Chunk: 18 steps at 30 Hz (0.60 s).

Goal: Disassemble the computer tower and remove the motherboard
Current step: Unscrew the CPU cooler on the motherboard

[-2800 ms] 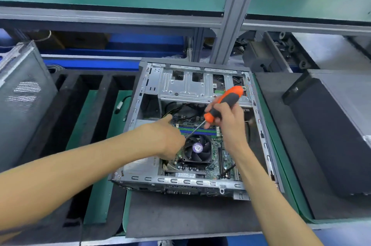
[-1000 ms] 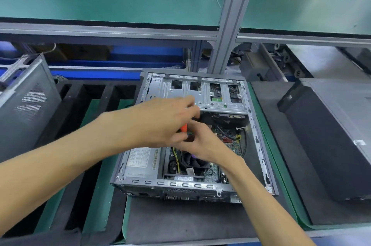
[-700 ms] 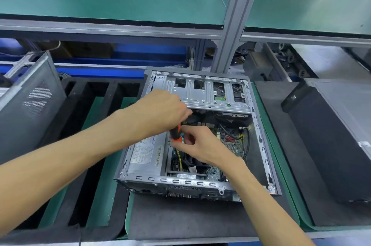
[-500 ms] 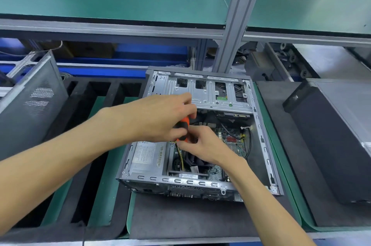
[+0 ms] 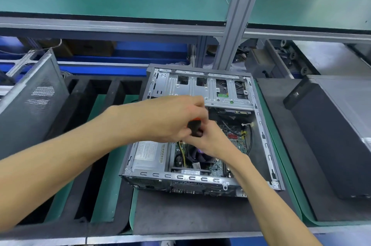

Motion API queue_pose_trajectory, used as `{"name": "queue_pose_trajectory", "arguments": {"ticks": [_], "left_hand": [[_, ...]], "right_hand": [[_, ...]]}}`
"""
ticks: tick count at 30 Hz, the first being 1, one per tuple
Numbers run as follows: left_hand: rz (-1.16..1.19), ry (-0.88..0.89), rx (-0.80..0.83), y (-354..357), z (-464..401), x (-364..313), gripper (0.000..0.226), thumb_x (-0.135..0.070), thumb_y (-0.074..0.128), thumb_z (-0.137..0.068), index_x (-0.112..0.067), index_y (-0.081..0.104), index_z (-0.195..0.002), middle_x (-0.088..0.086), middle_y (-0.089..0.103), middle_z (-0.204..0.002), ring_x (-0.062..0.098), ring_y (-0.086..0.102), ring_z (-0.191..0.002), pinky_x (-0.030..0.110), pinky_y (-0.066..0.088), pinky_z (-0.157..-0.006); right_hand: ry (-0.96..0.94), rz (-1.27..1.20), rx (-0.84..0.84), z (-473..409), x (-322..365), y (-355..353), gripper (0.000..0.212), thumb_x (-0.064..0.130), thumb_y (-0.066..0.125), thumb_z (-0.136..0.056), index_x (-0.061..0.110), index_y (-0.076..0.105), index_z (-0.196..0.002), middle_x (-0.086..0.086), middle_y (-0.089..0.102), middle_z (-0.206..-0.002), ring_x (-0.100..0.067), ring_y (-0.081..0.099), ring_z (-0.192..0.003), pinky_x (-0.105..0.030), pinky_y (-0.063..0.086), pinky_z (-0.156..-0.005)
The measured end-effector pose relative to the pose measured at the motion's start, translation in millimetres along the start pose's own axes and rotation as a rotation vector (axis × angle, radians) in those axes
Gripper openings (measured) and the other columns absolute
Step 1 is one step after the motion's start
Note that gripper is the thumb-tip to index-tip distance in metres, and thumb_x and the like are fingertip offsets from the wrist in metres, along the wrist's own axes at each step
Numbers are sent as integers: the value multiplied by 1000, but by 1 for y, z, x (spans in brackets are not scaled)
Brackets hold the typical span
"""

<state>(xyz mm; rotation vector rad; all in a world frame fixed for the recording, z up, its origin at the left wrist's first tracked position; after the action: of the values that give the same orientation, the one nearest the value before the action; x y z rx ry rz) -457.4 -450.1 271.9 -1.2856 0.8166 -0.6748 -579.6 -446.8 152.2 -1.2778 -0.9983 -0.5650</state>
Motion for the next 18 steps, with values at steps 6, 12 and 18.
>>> {"name": "queue_pose_trajectory", "arguments": {"ticks": [6, 12, 18], "left_hand": [[-482, -212, -64, -7, -14, 8, 58, -59, 32, -99, -19, 38, -59, -2, 36, -56, 18, 34, -47, 29, 23, -50], [-238, -104, -56, 0, -8, 8, 35, -54, 43, -93, -26, 59, -108, -6, 51, -102, 13, 45, -70, 29, 31, -54], [-56, -78, -28, -5, -8, 0, 21, -42, 55, -94, -22, 58, -100, -7, 57, -92, 15, 56, -82, 32, 45, -70]], "right_hand": [[-33, -26, 24, -1, 11, 1, 19, 41, 81, -82, 40, 65, -92, 10, 66, -83, -2, 48, -60, -16, 42, -59], [22, -67, -17, 2, 6, 5, 27, 26, 74, -87, 34, 59, -66, 5, 50, -54, -5, 33, -51, -19, 30, -52], [4, -50, -4, 6, 12, -3, 30, 23, 74, -86, 46, 62, -71, 16, 61, -57, -5, 53, -50, -16, 41, -51]]}}
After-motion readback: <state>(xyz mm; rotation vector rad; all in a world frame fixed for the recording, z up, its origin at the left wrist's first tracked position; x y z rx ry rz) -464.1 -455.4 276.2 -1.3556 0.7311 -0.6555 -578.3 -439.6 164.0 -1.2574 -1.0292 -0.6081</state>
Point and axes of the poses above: each hand's wrist, its own z-axis away from the middle knuckle, its own y-axis out of the palm, x = y × z, the point moved 4 cm from there along -z, towards the middle knuckle
